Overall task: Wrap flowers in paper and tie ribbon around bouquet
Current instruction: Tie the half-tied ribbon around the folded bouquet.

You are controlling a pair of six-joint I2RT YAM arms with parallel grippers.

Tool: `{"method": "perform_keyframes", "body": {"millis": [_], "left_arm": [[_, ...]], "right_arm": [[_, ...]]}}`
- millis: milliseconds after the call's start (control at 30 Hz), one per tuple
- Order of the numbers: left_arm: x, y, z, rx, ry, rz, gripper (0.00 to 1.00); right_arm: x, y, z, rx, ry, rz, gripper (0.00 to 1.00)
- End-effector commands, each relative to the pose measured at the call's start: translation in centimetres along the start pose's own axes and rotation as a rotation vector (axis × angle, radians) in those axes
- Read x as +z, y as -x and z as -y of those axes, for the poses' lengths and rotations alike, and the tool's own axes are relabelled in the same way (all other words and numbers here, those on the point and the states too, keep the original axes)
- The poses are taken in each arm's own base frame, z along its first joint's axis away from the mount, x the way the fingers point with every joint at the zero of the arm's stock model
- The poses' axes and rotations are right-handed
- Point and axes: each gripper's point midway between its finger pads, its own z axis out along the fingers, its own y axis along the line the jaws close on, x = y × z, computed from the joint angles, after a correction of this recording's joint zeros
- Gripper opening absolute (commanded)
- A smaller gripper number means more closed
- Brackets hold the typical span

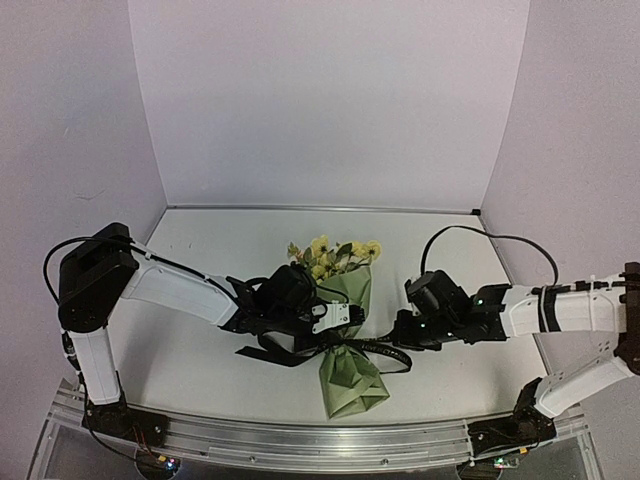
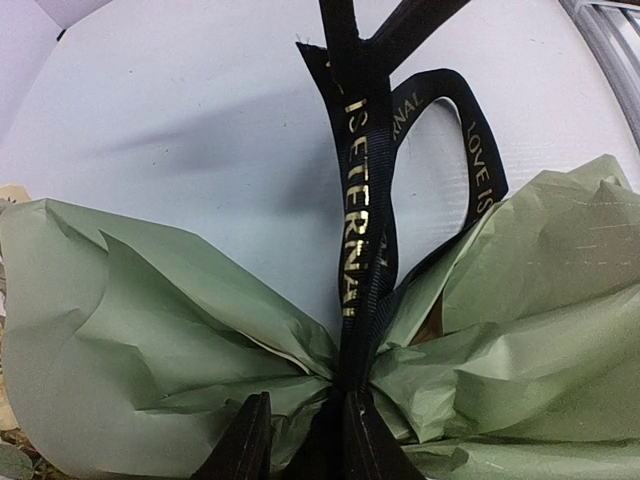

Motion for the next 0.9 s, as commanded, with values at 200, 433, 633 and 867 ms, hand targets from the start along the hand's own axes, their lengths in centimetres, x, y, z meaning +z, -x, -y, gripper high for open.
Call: {"method": "perform_keyframes", "body": {"millis": [200, 433, 633, 867], "left_arm": [[0.3, -2.5, 1.3, -0.021, -0.039, -0.082, 0.26], [0.2, -2.4, 1.5, -0.025, -0.042, -0.072, 0.26], [0.1, -2.5, 1.5, -0.026, -0.041, -0.072, 0.26], [0.0, -2.5, 1.6, -0.03, -0.04, -0.069, 0.26]], "right_arm": [[-1.2, 0.5, 2.0, -0.006, -0.044, 0.032, 0.0], [-1.5, 0.4, 2.6, -0.006, -0.055, 0.027, 0.0], [-1.7, 0.2, 3.5, 0.0, -0.073, 0.026, 0.0], [-2.4, 0.1, 5.0, 0.008, -0.094, 0.038, 0.0]]}}
